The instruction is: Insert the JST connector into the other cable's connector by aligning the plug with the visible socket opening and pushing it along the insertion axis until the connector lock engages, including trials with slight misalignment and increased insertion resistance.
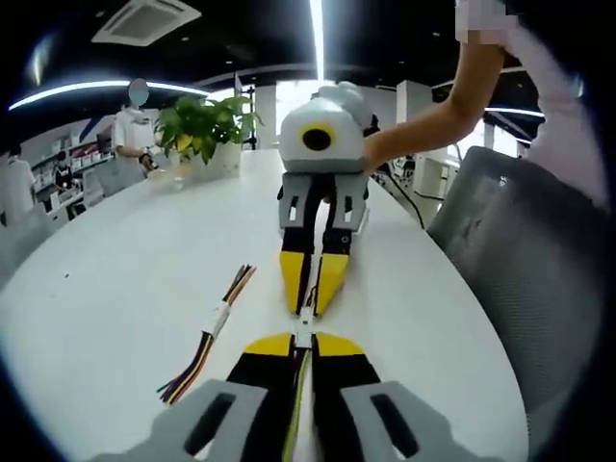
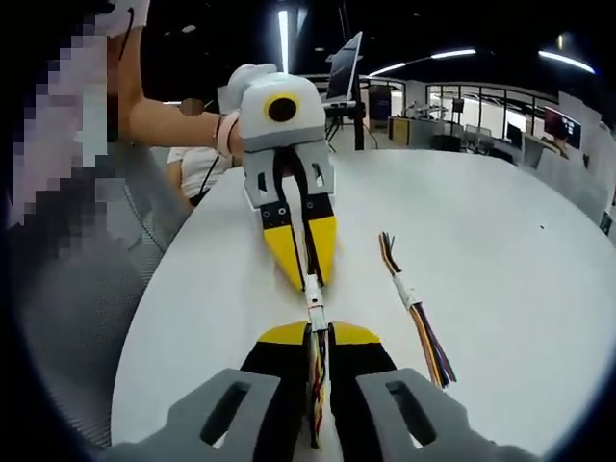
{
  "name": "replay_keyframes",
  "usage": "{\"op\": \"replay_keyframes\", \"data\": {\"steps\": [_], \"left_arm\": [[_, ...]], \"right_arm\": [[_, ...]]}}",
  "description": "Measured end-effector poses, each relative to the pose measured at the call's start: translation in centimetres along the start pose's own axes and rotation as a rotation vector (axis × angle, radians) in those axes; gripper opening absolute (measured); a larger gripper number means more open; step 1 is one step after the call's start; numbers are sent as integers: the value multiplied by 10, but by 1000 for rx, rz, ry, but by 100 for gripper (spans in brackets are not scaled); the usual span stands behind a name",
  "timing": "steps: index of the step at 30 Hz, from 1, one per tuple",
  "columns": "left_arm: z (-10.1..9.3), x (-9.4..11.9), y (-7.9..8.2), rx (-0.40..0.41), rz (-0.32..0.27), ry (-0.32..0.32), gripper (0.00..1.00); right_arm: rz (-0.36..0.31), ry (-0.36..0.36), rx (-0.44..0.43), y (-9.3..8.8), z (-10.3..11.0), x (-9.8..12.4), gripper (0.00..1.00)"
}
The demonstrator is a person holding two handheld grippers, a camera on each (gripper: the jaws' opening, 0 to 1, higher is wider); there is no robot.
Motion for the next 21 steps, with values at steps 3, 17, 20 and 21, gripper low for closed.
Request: {"op": "replay_keyframes", "data": {"steps": [3,17,20,21], "left_arm": [[-4,-1,1,-15,5,-19,0],[-2,-2,0,-7,-2,-6,0],[0,0,2,-11,-26,4,0],[-1,-1,3,-10,-33,0,0]], "right_arm": [[12,-3,18,-2,-1,-1,4],[-10,8,28,4,2,-1,4],[-26,5,18,7,1,2,4],[-26,8,20,6,1,3,4]]}}
Point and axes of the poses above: the point that each gripper's makers call its tool centre point, and the gripper's own axes: x roughly backward along the fingers, z roughly to its left, y roughly out of its top, the point moved 4 cm from there along x, roughly backward along the fingers, and after that the axes turned 6 degrees about -x, right-handed, at the moved point
